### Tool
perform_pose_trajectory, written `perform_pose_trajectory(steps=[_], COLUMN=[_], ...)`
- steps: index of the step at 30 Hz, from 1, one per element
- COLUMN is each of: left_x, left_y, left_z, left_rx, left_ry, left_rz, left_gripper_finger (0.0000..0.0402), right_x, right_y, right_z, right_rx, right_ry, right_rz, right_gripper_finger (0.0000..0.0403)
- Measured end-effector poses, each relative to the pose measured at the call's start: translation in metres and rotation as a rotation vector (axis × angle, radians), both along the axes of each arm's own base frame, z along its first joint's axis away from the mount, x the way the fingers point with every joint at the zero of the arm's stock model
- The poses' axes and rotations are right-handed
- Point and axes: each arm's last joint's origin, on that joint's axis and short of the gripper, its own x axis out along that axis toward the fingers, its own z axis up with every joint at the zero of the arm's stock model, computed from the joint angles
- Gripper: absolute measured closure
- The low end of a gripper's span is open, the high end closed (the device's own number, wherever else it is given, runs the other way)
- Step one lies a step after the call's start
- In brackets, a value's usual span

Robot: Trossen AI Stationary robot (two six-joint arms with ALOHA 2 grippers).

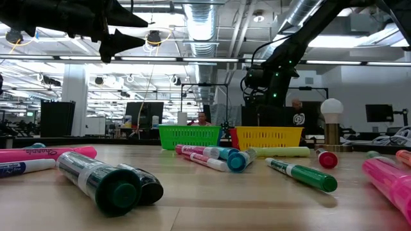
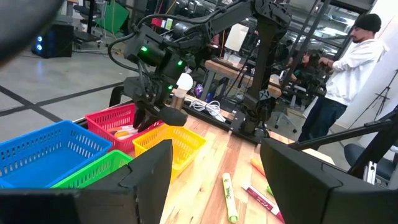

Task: Pick & Place Markers
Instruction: Put the orange pen into the red basket

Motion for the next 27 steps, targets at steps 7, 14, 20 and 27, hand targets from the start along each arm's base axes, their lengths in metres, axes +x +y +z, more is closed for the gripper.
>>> perform_pose_trajectory(steps=[7,14,20,27], left_x=[0.000,0.000,0.000,0.000], left_y=[0.000,0.000,0.000,0.000], left_z=[0.000,0.001,0.001,0.001], left_rx=[0.000,0.000,0.000,0.000], left_ry=[-0.004,-0.006,-0.006,-0.009], left_rz=[0.000,0.000,0.000,0.000], left_gripper_finger=[0.0160,0.0160,0.0160,0.0160], right_x=[0.002,0.010,0.018,0.029], right_y=[-0.001,-0.007,-0.005,0.010], right_z=[0.006,0.032,0.054,0.075], right_rx=[0.003,-0.006,0.001,0.030], right_ry=[0.005,-0.005,-0.001,0.035], right_rz=[0.002,0.011,0.030,0.080], right_gripper_finger=[0.0321,0.0321,0.0321,0.0321])
